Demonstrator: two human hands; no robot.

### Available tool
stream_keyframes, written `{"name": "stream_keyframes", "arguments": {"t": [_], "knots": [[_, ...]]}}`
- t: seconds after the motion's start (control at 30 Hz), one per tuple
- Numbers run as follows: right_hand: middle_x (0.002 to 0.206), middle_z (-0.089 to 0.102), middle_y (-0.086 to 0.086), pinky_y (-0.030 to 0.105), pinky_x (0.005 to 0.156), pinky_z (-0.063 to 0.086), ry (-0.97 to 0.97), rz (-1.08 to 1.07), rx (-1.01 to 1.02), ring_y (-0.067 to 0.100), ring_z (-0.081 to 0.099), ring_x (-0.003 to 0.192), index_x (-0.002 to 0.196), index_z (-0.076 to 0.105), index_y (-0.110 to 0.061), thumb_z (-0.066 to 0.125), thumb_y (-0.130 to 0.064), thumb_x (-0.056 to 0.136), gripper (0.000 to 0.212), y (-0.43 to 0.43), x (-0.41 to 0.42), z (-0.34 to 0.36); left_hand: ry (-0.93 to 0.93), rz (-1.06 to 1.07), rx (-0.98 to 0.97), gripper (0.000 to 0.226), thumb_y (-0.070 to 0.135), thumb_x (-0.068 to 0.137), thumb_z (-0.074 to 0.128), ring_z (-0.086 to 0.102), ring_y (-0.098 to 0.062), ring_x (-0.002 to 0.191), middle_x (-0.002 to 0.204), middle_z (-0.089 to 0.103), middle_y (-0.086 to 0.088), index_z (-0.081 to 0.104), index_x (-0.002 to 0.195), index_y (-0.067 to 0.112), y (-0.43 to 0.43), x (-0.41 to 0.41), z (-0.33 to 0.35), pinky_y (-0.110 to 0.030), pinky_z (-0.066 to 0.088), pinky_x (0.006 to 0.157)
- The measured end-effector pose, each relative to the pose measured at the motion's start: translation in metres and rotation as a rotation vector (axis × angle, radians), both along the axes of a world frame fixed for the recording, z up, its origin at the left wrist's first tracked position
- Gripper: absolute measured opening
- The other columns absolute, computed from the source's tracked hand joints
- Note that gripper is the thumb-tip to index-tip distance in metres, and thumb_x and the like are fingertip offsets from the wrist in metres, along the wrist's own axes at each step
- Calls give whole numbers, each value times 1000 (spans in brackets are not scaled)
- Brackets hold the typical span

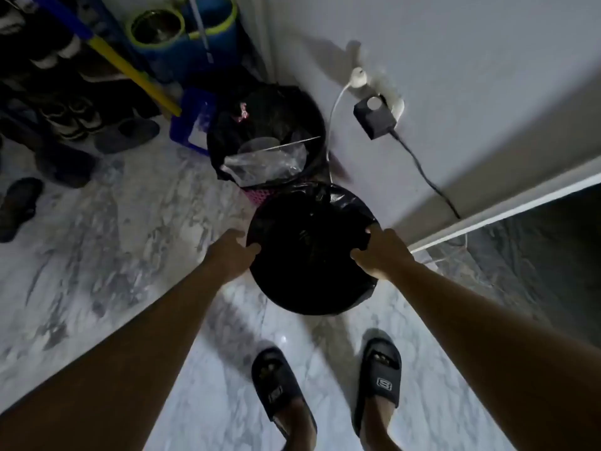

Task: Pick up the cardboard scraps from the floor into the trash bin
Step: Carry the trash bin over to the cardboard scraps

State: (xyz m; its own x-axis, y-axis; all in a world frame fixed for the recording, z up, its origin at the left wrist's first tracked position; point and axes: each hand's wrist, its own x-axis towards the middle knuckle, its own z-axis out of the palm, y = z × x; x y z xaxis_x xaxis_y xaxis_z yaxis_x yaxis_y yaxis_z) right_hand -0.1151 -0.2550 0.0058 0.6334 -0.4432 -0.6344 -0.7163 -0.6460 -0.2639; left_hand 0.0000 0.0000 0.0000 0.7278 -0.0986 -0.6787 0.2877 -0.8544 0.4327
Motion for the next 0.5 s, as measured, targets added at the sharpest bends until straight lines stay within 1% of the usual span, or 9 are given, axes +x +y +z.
{"name": "stream_keyframes", "arguments": {"t": [0.1, 0.17, 0.23, 0.3, 0.33, 0.37, 0.43, 0.47, 0.5], "knots": [[145, 30, 16, 54, 102, 43, -10, -110, -47, 44, 38, 129, 154, 10, -21, 60, -33, 86, 84, -3, 5, -55, 48, 53, 28, 71, 39, 92, 63, 53, -32, 124, 142, 48, -16, 31, 149, 12, -12, 1, -54, -30, 44, 86], [146, 28, 18, 58, 102, 43, -34, -161, -31, 48, 39, 129, 154, 4, -23, 61, -32, 85, 89, -4, 3, -84, 82, 96, 23, 79, 44, 87, 64, 55, -34, 121, 139, 51, -17, 29, 150, 11, -17, -2, -83, -34, 49, 93], [146, 31, 21, 59, 102, 44, -80, -208, -22, 50, 41, 128, 154, 3, -20, 62, -31, 86, 91, -7, 0, -103, 80, 129, 38, 82, 46, 84, 65, 55, -35, 120, 137, 52, -17, 30, 149, 10, -18, -3, -99, -35, 49, 93], [144, 33, 23, 56, 102, 44, -78, -293, -34, 50, 42, 128, 153, 10, -14, 62, -32, 87, 86, -12, 0, -108, 124, 179, 37, 88, 48, 77, 70, 55, -36, 120, 137, 52, -18, 33, 147, 9, -17, 0, -104, -36, 49, 95], [142, 36, 23, 54, 102, 44, -49, -357, -13, 49, 44, 127, 151, 18, -12, 61, -34, 87, 80, -15, 1, -109, 182, 213, 15, 88, 49, 71, 71, 57, -34, 117, 134, 55, -16, 38, 143, 10, -17, 1, -105, -38, 51, 95], [139, 39, 23, 53, 102, 45, -24, -413, 24, 48, 46, 125, 147, 28, -9, 60, -36, 86, 74, -18, 3, -107, 215, 245, -18, 81, 45, 72, 72, 58, -31, 114, 129, 58, -13, 43, 138, 8, -17, 1, -102, -37, 53, 90], [132, 47, 22, 53, 100, 48, -6, -512, 105, 45, 51, 119, 138, 42, -7, 57, -39, 80, 68, -20, 4, -103, 206, 308, -45, 51, 32, 85, 70, 57, -27, 104, 116, 57, -9, 47, 126, 12, -12, 3, -96, -32, 50, 77], [129, 50, 21, 54, 99, 49, -19, -547, 126, 44, 53, 116, 135, 45, -7, 55, -38, 77, 66, -20, 3, -101, 185, 347, -52, 47, 30, 85, 69, 56, -25, 101, 113, 57, -7, 47, 124, 14, -9, 3, -92, -33, 49, 77], [128, 52, 21, 53, 98, 49, -33, -558, 132, 44, 55, 114, 133, 47, -7, 54, -36, 77, 64, -18, 3, -96, 160, 392, -74, 54, 32, 81, 69, 58, -25, 100, 114, 59, -6, 46, 127, 15, -4, 3, -86, -34, 50, 81]]}}
